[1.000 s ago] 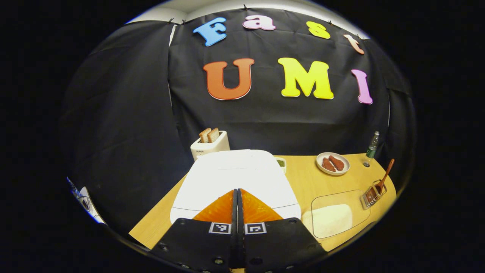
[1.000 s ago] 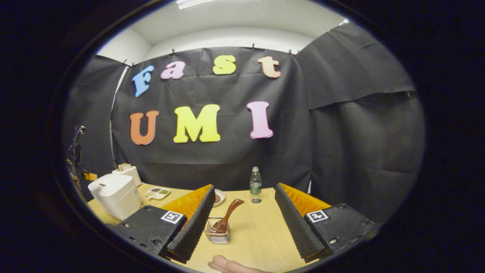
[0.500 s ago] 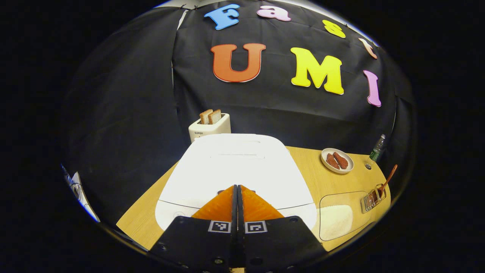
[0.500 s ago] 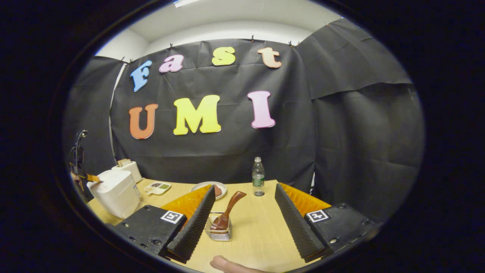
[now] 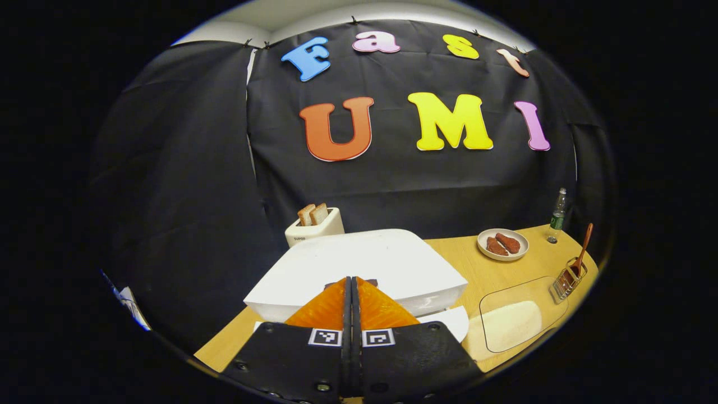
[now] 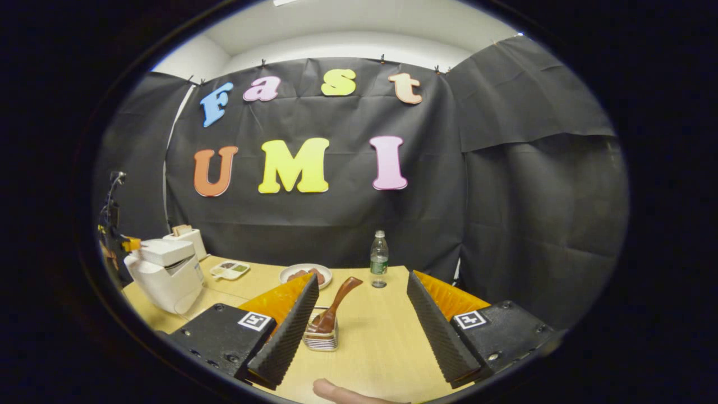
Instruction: Close the left gripper, press the button to open the rice cooker; take a wooden spoon from the chopstick holder with the right hand, scoop a spoonful of rice and pour it into the rice cooker, then put the wooden spoon back into the chopstick holder.
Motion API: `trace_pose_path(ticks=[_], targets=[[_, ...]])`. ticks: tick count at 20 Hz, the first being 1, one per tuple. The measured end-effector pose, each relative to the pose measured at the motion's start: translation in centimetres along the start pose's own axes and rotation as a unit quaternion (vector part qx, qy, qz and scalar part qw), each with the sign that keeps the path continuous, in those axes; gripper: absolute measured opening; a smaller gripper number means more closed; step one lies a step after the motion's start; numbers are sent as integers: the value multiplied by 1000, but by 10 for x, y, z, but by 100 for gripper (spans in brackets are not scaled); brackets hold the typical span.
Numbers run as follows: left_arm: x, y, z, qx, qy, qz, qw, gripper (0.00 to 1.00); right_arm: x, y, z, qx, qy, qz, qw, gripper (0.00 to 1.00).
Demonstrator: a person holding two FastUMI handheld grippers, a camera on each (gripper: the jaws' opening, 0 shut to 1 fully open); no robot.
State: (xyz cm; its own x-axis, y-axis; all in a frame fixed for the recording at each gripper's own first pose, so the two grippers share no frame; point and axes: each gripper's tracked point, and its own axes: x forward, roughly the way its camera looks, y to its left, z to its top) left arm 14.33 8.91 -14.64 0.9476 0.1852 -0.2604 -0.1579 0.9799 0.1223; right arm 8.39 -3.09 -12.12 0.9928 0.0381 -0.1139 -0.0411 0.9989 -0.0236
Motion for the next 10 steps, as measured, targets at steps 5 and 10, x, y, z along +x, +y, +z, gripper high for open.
trace_pose_path(ticks=[5,10], targets=[[-59,-17,38,-22,-51,-29,998,7,-3,2,-4,17,-1,-6,1000,99],[-127,-18,53,-7,-114,-16,993,94,6,8,-17,8,7,4,1000,99]])
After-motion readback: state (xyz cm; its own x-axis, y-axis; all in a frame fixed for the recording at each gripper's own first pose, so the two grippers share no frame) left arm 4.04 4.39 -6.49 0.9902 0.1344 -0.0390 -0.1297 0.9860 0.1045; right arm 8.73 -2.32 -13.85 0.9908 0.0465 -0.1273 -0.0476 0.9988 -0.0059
